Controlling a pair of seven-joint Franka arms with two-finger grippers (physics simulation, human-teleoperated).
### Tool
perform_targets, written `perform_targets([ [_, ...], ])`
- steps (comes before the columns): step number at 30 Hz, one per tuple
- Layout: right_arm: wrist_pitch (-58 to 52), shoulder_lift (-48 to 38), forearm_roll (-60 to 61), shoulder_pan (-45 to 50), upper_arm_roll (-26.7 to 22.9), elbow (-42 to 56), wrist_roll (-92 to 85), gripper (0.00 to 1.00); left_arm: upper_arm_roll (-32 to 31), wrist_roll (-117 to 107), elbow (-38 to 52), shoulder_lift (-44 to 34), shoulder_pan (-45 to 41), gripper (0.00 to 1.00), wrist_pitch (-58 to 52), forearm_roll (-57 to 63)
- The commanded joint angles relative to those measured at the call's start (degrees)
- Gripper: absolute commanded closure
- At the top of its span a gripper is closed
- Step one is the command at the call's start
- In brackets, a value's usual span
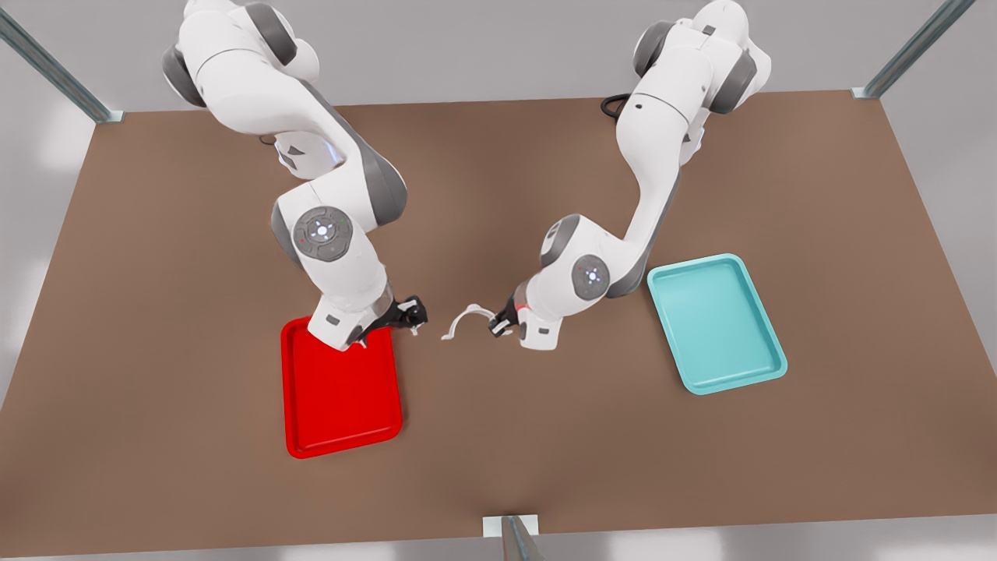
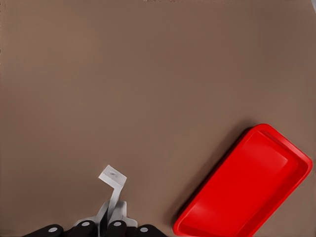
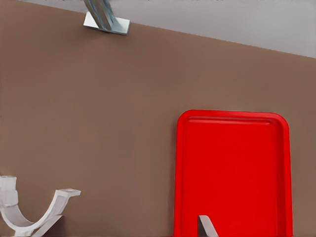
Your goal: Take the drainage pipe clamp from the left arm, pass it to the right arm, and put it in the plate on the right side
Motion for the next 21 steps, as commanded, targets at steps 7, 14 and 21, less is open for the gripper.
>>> perform_targets([
  [7, 6.39, 3.4, -3.52, 4.39, -0.28, 0.65, 31.23, 0.0, 0.0, -11.99, 0.03, -0.04, 0.04, 0.79, 1.15, -0.77],
  [14, 7.88, 5.69, -5.81, 7.29, -0.28, 1.18, 35.9, 0.0, 0.0, -13.13, 1.44, -0.13, 0.04, 0.79, 2.03, -0.68],
  [21, 8.06, 7.45, -5.9, 6.94, -0.37, 0.91, 38.45, 0.0, 0.09, -14.19, 2.14, -0.39, 0.04, 0.79, 2.03, -0.59],
])
